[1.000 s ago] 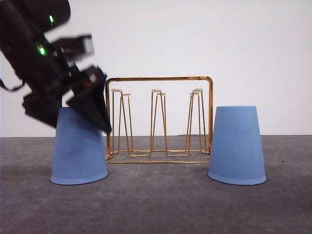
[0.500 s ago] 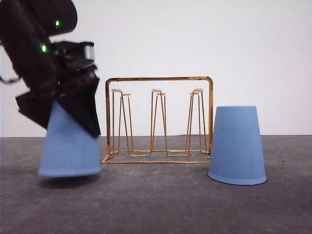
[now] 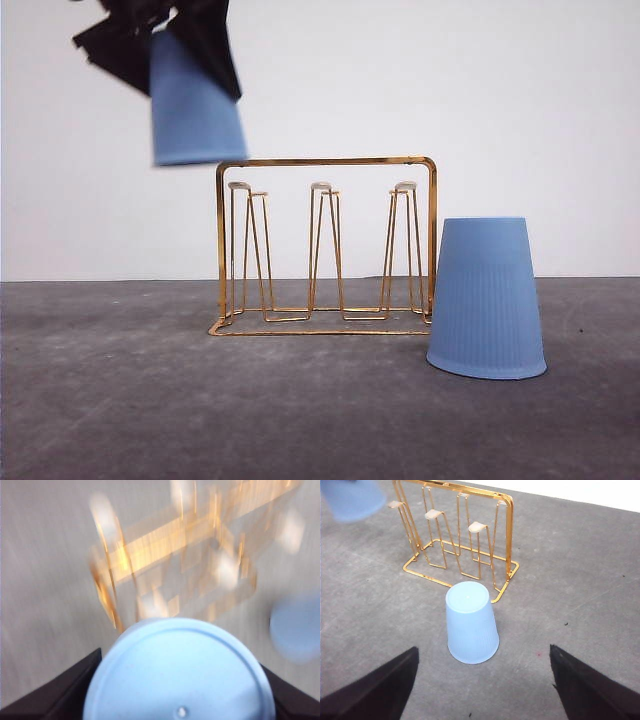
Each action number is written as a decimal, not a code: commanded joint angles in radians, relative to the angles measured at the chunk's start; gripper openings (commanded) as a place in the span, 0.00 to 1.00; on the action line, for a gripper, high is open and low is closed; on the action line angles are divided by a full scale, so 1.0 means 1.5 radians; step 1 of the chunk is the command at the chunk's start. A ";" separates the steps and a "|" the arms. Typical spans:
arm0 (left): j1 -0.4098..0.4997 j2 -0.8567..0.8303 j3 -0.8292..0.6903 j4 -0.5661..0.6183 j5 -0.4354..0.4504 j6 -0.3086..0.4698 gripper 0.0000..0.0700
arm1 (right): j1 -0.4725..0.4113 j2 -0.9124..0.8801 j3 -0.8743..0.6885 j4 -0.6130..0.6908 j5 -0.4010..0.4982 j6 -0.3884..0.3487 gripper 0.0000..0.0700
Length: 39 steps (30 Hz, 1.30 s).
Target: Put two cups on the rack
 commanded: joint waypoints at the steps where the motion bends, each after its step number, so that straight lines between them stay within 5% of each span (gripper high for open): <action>1: -0.004 0.006 0.013 0.024 -0.002 -0.024 0.49 | 0.002 0.003 0.006 0.007 -0.001 0.007 0.76; 21: -0.011 0.194 0.013 0.076 -0.011 -0.024 0.51 | 0.002 0.002 0.006 0.012 0.002 0.005 0.76; 27: -0.012 0.205 0.013 0.067 -0.008 -0.024 0.79 | 0.002 0.003 0.006 0.012 0.002 0.005 0.76; 33: -0.007 0.203 0.076 -0.061 -0.006 -0.024 0.78 | 0.002 0.003 0.006 0.012 0.002 0.005 0.76; 36: 0.004 0.194 0.122 -0.145 0.008 -0.027 0.68 | 0.002 0.003 0.006 0.012 0.001 0.007 0.76; 39: 0.019 0.160 0.126 -0.155 0.088 -0.048 0.61 | 0.003 0.005 0.006 0.012 -0.001 0.007 0.76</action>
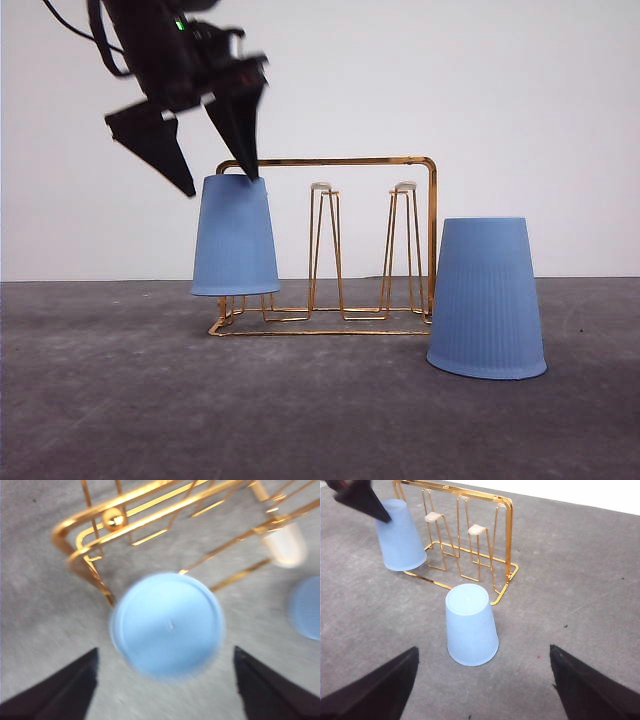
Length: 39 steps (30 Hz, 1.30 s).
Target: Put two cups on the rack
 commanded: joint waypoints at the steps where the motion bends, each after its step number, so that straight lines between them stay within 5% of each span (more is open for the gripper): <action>1: 0.004 -0.019 0.012 0.001 0.044 -0.019 0.61 | 0.003 0.009 0.006 0.007 -0.001 0.007 0.76; 10: 0.019 -0.172 -0.086 0.023 0.058 -0.025 0.61 | 0.004 0.141 0.006 0.053 -0.065 0.047 0.76; 16: 0.019 -0.335 -0.291 0.184 0.055 -0.085 0.61 | 0.019 0.278 0.006 0.134 -0.081 0.051 0.76; 20: 0.019 -0.445 -0.429 0.267 0.002 -0.133 0.61 | 0.044 0.364 0.006 0.219 -0.076 0.035 0.76; 24: 0.019 -0.520 -0.508 0.263 -0.038 -0.150 0.61 | 0.082 0.451 0.006 0.315 -0.046 0.029 0.84; 33: 0.019 -0.558 -0.523 0.230 -0.057 -0.150 0.61 | 0.123 0.621 0.006 0.448 0.032 0.009 0.90; 36: 0.019 -0.558 -0.523 0.230 -0.057 -0.150 0.61 | 0.123 0.661 0.006 0.446 0.034 0.025 0.87; 39: 0.019 -0.558 -0.523 0.230 -0.057 -0.151 0.61 | 0.123 0.680 0.006 0.435 0.033 0.027 0.73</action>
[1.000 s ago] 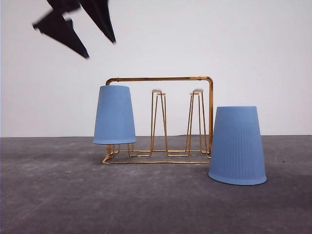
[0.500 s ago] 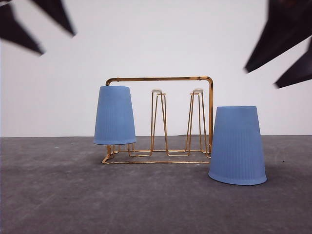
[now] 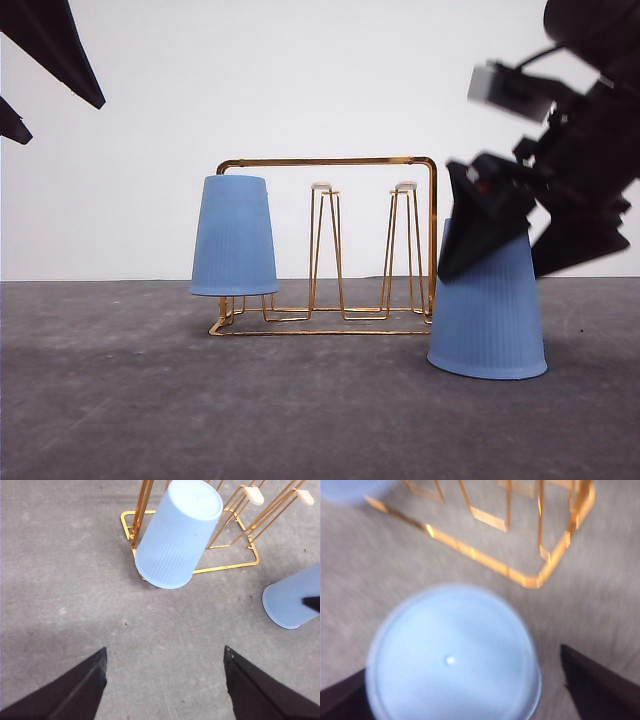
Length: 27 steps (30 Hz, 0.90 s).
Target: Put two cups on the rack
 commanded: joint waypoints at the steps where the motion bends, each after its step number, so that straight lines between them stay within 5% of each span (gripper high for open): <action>1: -0.003 0.005 0.010 0.007 -0.001 -0.002 0.61 | 0.004 0.010 0.006 -0.001 0.001 0.005 0.66; 5: -0.003 0.005 0.010 0.009 -0.001 -0.002 0.61 | 0.004 0.002 0.033 -0.070 0.000 0.004 0.49; 11: -0.003 0.005 0.010 0.008 -0.001 -0.002 0.61 | 0.004 -0.011 0.199 -0.303 0.002 -0.005 0.49; 14: -0.003 0.005 0.010 0.008 -0.001 -0.002 0.61 | 0.005 -0.011 0.281 -0.352 0.002 -0.012 0.49; 20: -0.003 0.005 0.010 0.008 0.000 -0.003 0.61 | 0.009 -0.011 0.397 -0.322 0.002 -0.024 0.50; 27: -0.003 0.005 0.010 0.008 -0.001 -0.003 0.61 | 0.009 0.014 0.409 -0.226 0.007 -0.023 0.50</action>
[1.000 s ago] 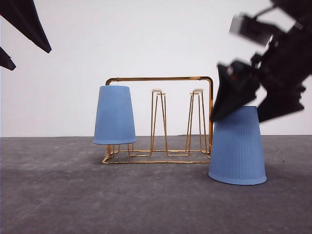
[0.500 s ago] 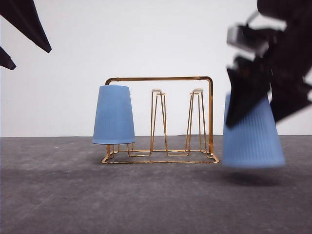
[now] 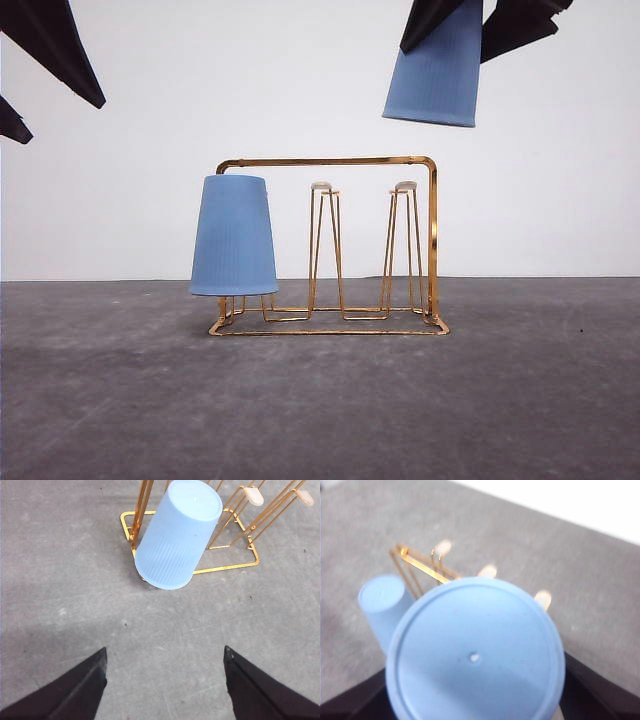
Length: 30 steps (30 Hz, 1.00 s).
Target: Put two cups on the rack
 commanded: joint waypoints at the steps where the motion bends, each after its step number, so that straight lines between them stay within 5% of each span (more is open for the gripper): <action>1: -0.003 0.004 0.010 0.007 0.000 -0.003 0.61 | 0.005 0.032 0.010 0.007 0.002 -0.007 0.50; 10: -0.003 0.004 0.010 0.007 0.000 -0.020 0.61 | 0.007 0.182 0.010 0.030 -0.003 -0.023 0.51; 16: -0.003 0.005 0.010 0.007 0.000 -0.020 0.61 | 0.007 0.236 0.010 0.026 -0.003 -0.020 0.76; 21: -0.003 0.005 0.010 0.007 0.000 -0.020 0.61 | 0.007 0.235 0.012 0.023 -0.003 -0.020 0.86; 30: -0.003 0.004 0.010 0.005 0.000 -0.020 0.61 | -0.001 0.201 0.149 -0.230 -0.003 0.002 0.89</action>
